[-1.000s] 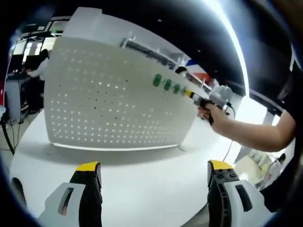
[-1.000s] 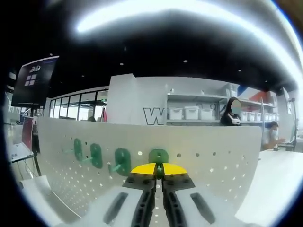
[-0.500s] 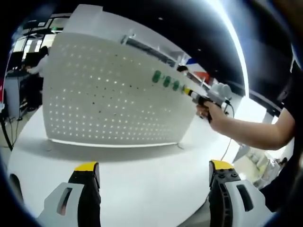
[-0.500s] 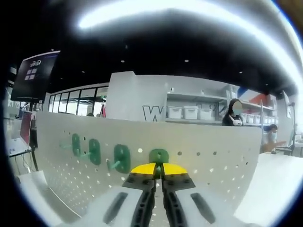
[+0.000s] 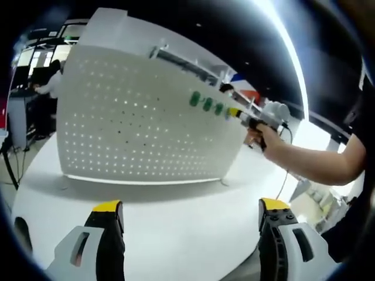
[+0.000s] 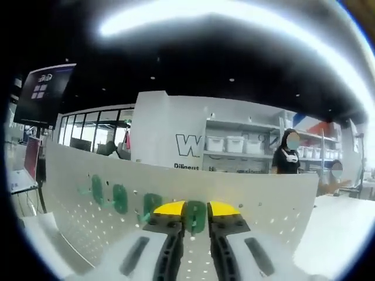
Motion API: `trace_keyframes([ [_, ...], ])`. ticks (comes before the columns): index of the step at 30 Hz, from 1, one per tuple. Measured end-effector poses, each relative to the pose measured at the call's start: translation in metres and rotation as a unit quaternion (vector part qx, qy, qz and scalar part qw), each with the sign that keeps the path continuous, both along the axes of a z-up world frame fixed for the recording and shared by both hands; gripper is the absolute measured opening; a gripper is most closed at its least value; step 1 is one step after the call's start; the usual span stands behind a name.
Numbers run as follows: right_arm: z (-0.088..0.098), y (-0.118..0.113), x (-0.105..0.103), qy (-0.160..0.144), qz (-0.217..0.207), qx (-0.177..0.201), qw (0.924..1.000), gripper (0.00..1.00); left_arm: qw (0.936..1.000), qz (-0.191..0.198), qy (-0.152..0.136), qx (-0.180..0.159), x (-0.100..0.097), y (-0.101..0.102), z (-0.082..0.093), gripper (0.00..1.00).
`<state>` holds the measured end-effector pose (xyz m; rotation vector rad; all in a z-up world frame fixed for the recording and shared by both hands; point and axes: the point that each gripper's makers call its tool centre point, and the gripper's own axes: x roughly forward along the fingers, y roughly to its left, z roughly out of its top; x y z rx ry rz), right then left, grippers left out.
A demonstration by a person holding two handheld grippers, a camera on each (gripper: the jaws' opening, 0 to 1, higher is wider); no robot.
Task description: Insert the hook assembly into the mounting plate slot until the hook locks in place.
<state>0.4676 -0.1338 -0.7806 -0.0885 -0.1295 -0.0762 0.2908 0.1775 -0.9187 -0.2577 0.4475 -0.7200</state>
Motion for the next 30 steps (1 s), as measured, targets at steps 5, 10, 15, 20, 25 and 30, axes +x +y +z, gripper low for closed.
trace_keyframes([
  [5,-0.001,0.008,-0.008,0.015,0.027,0.027,0.9992,0.24,1.0000,0.002,-0.003,-0.002,-0.004,0.001,0.003,0.98],
  [10,-0.013,0.009,-0.024,0.041,0.032,0.033,0.9981,0.38,1.0000,0.003,-0.007,-0.003,-0.008,0.003,0.007,0.98],
  [15,-0.028,0.020,-0.040,0.077,0.050,0.039,0.9950,0.46,1.0000,-0.003,-0.008,-0.002,-0.013,0.000,0.007,1.00],
  [20,-0.039,0.026,-0.059,0.100,0.057,0.033,0.9928,0.59,0.9999,-0.007,-0.008,-0.003,-0.022,-0.003,0.008,1.00],
  [25,-0.056,0.027,-0.081,0.121,0.058,0.028,0.9905,0.65,1.0000,-0.008,-0.005,-0.001,-0.029,-0.002,0.007,1.00],
  [30,-0.077,0.030,-0.104,0.147,0.059,0.032,0.9868,0.70,1.0000,-0.005,-0.005,0.002,-0.032,0.003,0.006,1.00],
])
